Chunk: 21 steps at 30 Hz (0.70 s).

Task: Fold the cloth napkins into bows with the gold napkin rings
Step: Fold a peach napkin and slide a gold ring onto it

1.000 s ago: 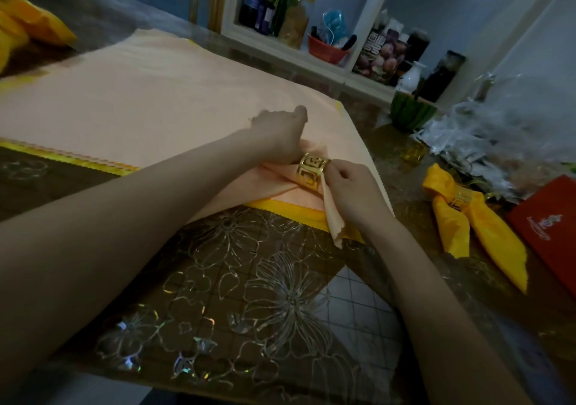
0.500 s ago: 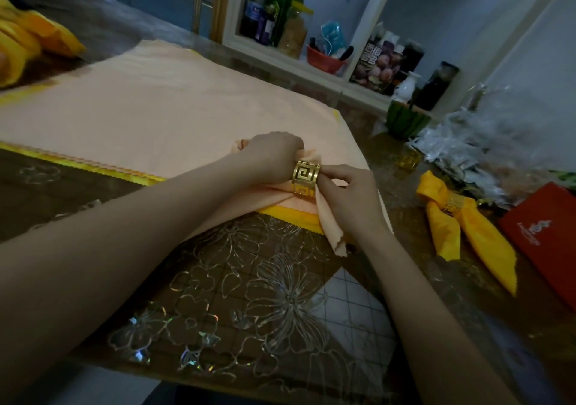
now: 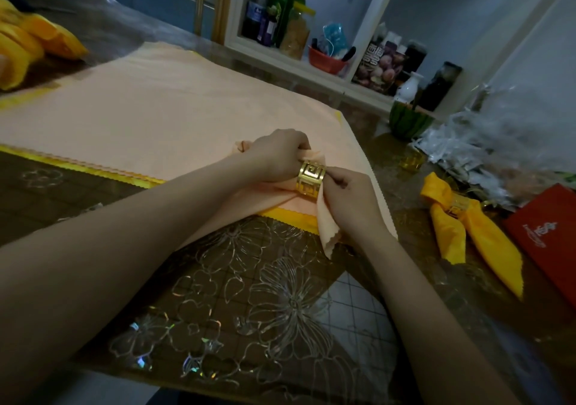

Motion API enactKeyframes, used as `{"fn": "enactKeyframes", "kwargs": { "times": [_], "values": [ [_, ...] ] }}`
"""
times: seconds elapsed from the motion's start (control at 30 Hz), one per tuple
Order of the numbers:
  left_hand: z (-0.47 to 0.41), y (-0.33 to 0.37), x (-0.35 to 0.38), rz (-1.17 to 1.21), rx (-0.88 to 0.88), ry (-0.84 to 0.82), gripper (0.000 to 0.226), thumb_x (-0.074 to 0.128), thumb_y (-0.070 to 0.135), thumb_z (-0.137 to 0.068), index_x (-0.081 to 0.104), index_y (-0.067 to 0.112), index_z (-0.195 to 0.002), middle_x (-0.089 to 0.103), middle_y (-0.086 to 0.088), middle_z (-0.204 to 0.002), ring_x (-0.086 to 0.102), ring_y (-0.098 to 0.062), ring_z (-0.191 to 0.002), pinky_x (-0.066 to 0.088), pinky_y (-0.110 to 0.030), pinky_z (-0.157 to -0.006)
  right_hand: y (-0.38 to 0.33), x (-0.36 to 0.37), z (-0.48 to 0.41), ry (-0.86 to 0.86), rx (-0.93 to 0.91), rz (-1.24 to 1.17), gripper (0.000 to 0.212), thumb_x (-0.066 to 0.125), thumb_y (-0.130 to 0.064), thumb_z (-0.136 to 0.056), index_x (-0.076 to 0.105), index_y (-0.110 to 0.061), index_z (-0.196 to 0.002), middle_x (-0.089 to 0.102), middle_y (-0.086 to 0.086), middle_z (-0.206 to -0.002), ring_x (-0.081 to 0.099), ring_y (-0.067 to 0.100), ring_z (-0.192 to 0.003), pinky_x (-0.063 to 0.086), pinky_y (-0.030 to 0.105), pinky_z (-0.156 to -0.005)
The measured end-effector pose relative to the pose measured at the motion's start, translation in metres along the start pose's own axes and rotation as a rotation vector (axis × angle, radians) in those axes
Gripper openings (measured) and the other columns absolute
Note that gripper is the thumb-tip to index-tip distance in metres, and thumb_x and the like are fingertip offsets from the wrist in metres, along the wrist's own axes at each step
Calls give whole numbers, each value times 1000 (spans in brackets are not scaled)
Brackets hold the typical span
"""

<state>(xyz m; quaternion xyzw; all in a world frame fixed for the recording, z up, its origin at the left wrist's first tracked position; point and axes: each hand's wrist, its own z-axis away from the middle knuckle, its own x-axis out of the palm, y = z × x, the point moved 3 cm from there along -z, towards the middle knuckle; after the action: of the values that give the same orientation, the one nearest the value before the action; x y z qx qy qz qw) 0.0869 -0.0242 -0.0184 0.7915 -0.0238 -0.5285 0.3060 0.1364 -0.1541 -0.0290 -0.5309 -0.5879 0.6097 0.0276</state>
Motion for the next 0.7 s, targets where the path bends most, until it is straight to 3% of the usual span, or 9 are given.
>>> {"fn": "enactKeyframes", "kwargs": {
  "times": [0.07,0.17,0.4,0.53,0.6,0.7],
  "values": [
    [-1,-1,-3,85,-6,13,32,56,10,-84,59,10,-116,58,-8,-118,52,-22,-104,43,-33,-84,3,0,-3,35,40,-26,29,46,-12,-96,68,6,-93,62,25,-88,49,14,-71,36,28,-60],
    [-3,-2,-8,132,14,35,28,60,7,-83,61,8,-112,60,-9,-115,52,-21,-100,37,-24,-78,4,-3,-3,80,61,-54,30,47,-14,-95,69,-1,-81,57,8,-69,44,5,-62,32,23,-56],
    [-1,-4,-14,158,-6,-49,22,64,9,-85,61,11,-106,61,-7,-108,54,-19,-95,42,-27,-79,2,3,1,136,103,-113,28,47,-14,-96,67,3,-89,63,19,-86,50,11,-74,43,33,-70],
    [1,-7,-15,114,-78,-111,26,57,12,-90,59,7,-115,60,-10,-114,52,-19,-96,40,-27,-82,1,5,2,100,103,-112,27,47,-17,-97,69,-16,-82,60,-5,-75,52,6,-74,49,39,-82],
    [1,-6,-13,100,-117,-100,34,52,14,-92,54,3,-124,57,-14,-122,53,-23,-105,40,-28,-86,0,4,2,108,66,-81,26,47,-17,-97,71,-13,-87,60,-6,-74,52,4,-73,48,37,-79],
    [1,-3,-11,81,-133,-105,40,48,17,-94,50,0,-130,52,-17,-131,50,-28,-117,39,-31,-94,-1,3,2,112,1,-28,32,46,-15,-96,65,-12,-71,53,-3,-64,45,3,-63,38,29,-63]
  ]
}}
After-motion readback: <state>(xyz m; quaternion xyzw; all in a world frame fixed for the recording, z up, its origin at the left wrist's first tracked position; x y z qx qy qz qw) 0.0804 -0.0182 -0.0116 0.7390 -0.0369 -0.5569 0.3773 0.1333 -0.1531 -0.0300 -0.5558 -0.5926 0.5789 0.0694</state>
